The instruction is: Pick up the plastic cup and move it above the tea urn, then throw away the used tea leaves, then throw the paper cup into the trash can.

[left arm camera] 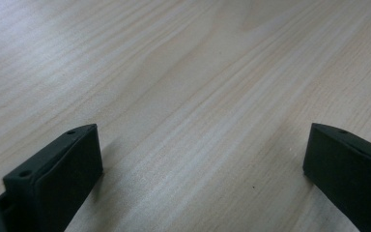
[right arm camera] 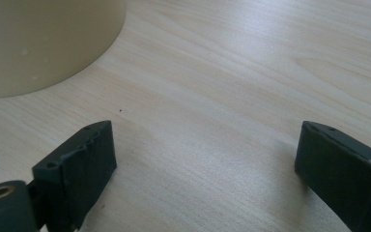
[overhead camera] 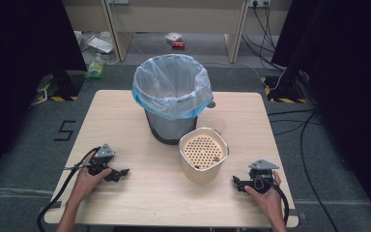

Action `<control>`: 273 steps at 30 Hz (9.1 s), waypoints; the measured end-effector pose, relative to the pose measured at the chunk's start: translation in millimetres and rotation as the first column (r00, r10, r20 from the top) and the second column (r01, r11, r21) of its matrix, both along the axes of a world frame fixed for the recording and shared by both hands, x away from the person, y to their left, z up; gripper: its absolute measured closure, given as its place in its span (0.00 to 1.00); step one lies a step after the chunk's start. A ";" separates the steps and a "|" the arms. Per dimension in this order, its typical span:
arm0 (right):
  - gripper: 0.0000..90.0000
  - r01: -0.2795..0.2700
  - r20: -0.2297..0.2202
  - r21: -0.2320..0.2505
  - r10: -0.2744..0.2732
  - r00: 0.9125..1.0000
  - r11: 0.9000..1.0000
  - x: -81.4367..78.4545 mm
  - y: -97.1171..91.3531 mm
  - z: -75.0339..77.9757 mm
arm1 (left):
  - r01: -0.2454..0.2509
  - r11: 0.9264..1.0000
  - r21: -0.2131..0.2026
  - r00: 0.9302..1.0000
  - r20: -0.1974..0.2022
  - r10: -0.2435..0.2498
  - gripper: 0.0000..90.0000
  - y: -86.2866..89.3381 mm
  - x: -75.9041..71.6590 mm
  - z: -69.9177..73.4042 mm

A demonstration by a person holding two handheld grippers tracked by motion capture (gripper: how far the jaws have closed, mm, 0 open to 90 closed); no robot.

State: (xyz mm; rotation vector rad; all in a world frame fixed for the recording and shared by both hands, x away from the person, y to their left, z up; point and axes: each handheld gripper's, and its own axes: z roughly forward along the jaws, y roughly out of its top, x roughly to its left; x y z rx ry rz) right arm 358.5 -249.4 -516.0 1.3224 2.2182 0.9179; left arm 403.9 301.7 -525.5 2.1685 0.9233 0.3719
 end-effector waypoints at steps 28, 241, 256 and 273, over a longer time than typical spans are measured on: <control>0.34 0.104 0.084 0.128 -0.115 0.990 0.986 38.7 -15.3 61.1 | 0.000 1.000 0.000 1.000 0.000 0.000 0.00 0.0 0.1 0.0; 0.97 0.024 0.476 0.006 -0.024 0.879 1.000 89.7 29.2 143.1 | 0.000 1.000 0.000 1.000 0.000 0.000 0.00 0.0 0.0 0.0; 0.97 0.010 0.507 0.035 -0.026 0.861 0.999 105.4 32.6 212.6 | -0.001 1.000 0.000 1.000 -0.001 0.001 0.00 0.0 0.0 0.1; 0.97 -0.162 0.532 0.032 0.120 0.838 0.986 126.9 123.4 289.4 | 0.000 1.000 0.000 1.000 0.000 0.000 0.00 0.0 0.0 0.0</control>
